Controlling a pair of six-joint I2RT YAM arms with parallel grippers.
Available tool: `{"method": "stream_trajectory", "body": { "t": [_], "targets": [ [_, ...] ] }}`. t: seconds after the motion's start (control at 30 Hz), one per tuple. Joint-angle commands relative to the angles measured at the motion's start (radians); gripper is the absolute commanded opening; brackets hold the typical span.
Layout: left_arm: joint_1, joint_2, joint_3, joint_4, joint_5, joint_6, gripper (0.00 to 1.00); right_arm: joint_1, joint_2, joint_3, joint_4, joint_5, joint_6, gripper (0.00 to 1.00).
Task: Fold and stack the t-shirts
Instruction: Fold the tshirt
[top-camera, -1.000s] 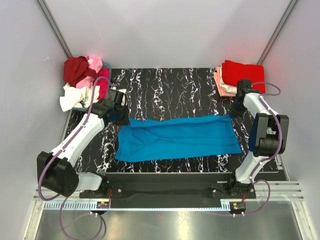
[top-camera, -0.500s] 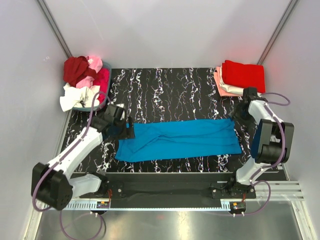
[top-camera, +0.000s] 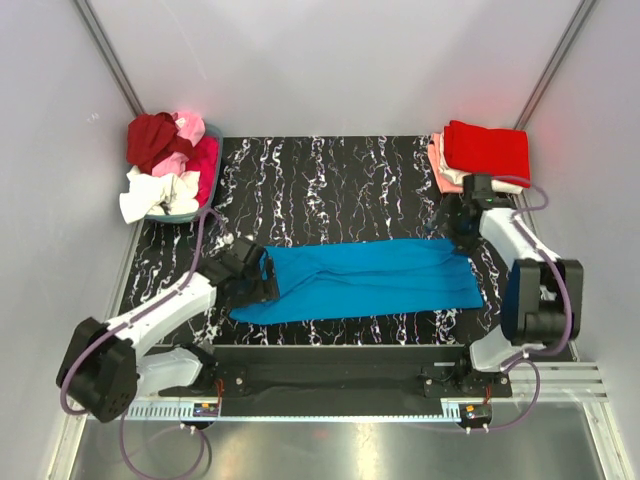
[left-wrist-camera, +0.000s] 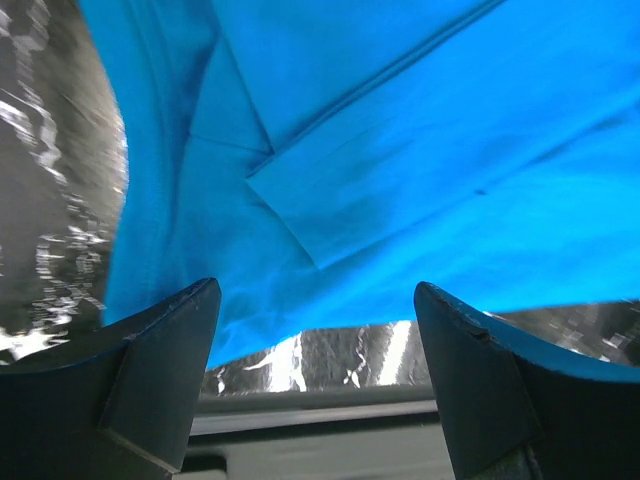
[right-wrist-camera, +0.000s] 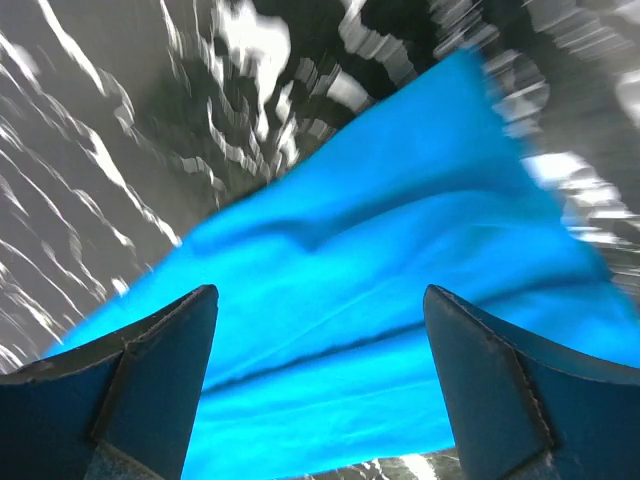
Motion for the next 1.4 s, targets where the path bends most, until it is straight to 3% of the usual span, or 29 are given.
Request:
{"method": "stream_trajectory", "body": {
  "t": [0.0, 0.27, 0.5, 0.6, 0.7, 0.73, 0.8, 0.93, 1.03, 1.1, 1.2, 1.37],
  "targets": [
    [-0.015, 0.059, -0.028, 0.16, -0.018, -0.078, 0.83, 0.016, 0.108, -0.039, 0.031, -0.104, -0.03, 0.89],
    [-0.015, 0.203, -0.027, 0.263, -0.005, -0.079, 0.82, 0.016, 0.211, -0.132, 0.108, -0.253, -0.001, 0.86],
    [0.086, 0.428, 0.177, 0.239, -0.016, 0.033, 0.81, 0.077, 0.037, -0.343, 0.147, -0.368, 0.08, 0.73],
    [0.123, 0.563, 0.361, 0.182, -0.012, 0.084, 0.81, 0.114, -0.072, -0.434, 0.143, -0.414, 0.118, 0.71],
    [0.131, 0.745, 0.634, 0.092, -0.018, 0.144, 0.81, 0.211, -0.211, -0.531, 0.142, -0.449, 0.213, 0.7],
    [0.131, 0.799, 0.788, 0.07, -0.018, 0.159, 0.81, 0.247, -0.253, -0.551, 0.139, -0.442, 0.298, 0.7],
    [0.131, 0.978, 0.959, 0.006, 0.016, 0.207, 0.81, 0.411, -0.401, -0.586, 0.116, -0.396, 0.409, 0.69],
    [0.122, 1.309, 1.509, -0.1, 0.154, 0.253, 0.79, 0.724, -0.58, -0.588, 0.157, -0.324, 0.724, 0.69],
    [0.093, 1.392, 1.741, -0.093, 0.282, 0.302, 0.8, 0.889, -0.574, -0.438, 0.061, -0.233, 0.673, 0.75],
    [0.073, 1.367, 1.742, -0.009, 0.346, 0.328, 0.85, 0.924, -0.539, -0.302, -0.071, -0.177, 0.585, 0.8],
    [0.065, 1.245, 1.586, 0.113, 0.376, 0.353, 0.92, 0.926, -0.493, -0.179, -0.203, -0.016, 0.423, 0.88],
    [0.076, 1.027, 1.5, 0.04, 0.233, 0.389, 0.97, 0.909, -0.387, 0.02, -0.313, 0.192, 0.296, 0.95]
  ]
}}
